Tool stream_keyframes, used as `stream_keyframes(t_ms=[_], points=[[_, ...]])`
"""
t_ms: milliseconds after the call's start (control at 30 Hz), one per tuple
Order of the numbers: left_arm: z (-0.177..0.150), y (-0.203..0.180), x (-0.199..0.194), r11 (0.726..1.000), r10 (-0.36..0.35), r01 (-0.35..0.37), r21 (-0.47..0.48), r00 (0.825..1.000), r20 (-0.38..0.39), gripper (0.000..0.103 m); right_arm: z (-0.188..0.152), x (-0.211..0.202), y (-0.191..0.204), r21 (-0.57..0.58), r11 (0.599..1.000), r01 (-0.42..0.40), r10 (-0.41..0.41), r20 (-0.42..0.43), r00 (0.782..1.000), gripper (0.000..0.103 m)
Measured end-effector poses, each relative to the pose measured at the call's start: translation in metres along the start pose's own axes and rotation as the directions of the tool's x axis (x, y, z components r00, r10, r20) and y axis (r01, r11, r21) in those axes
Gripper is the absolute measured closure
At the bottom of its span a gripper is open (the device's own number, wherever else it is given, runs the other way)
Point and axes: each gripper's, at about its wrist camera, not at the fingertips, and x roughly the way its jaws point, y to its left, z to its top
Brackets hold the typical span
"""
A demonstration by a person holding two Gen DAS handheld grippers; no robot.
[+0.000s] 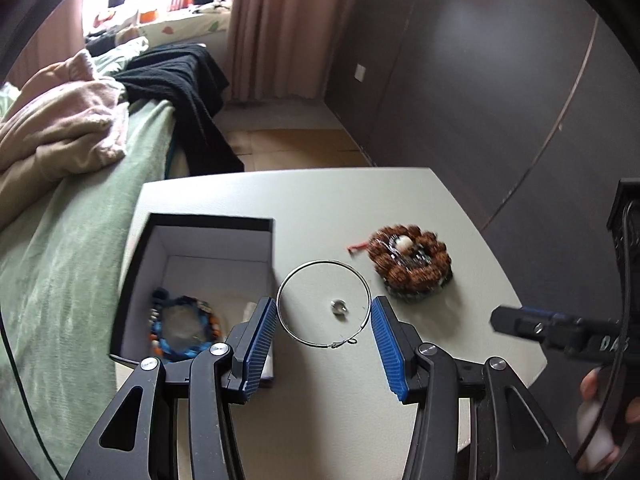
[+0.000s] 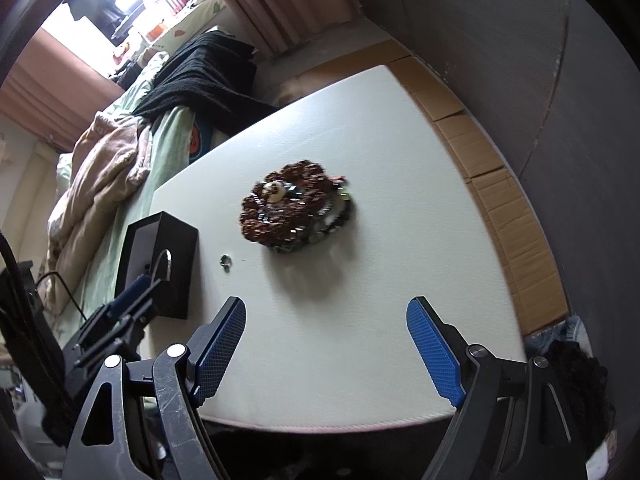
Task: Organize jewelry
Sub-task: 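Grasp the silver hoop bangle with the left gripper and lift it, then lower the hoop into the box and open the left gripper while the right gripper grasps the small silver ring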
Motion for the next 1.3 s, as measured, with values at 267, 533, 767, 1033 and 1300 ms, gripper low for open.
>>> stream_keyframes(t_ms=[267,533,767,1033,1300], points=[[0.009,0.035,-0.005,0.997,0.024,-0.024,-0.069,1.000,0.006,0.052,0.004,0.035,0.042,-0.073,0.997,-0.034,0.030,-0.047,0.998,0.045],[0.016,0.064,-0.007,0.991,0.041,-0.040,-0.130,0.999,0.002,0.052,0.013,0.070,0.067,-0.107,0.993,-0.042,0.034,-0.080,0.996,0.069],[0.020,0.083,-0.006,0.986,0.045,-0.045,-0.159,0.999,-0.003,0.052,0.020,0.092,0.090,-0.154,0.988,-0.021,0.007,-0.092,0.996,0.075],[0.026,0.096,-0.001,0.981,0.035,-0.037,-0.191,0.999,-0.014,0.052,0.027,0.115,0.108,-0.209,0.977,0.033,-0.054,-0.098,0.994,0.076],[0.033,0.095,0.004,0.978,-0.005,0.003,-0.207,1.000,-0.012,0.051,0.029,0.115,0.111,-0.226,0.971,0.084,-0.107,-0.095,0.990,0.096]])
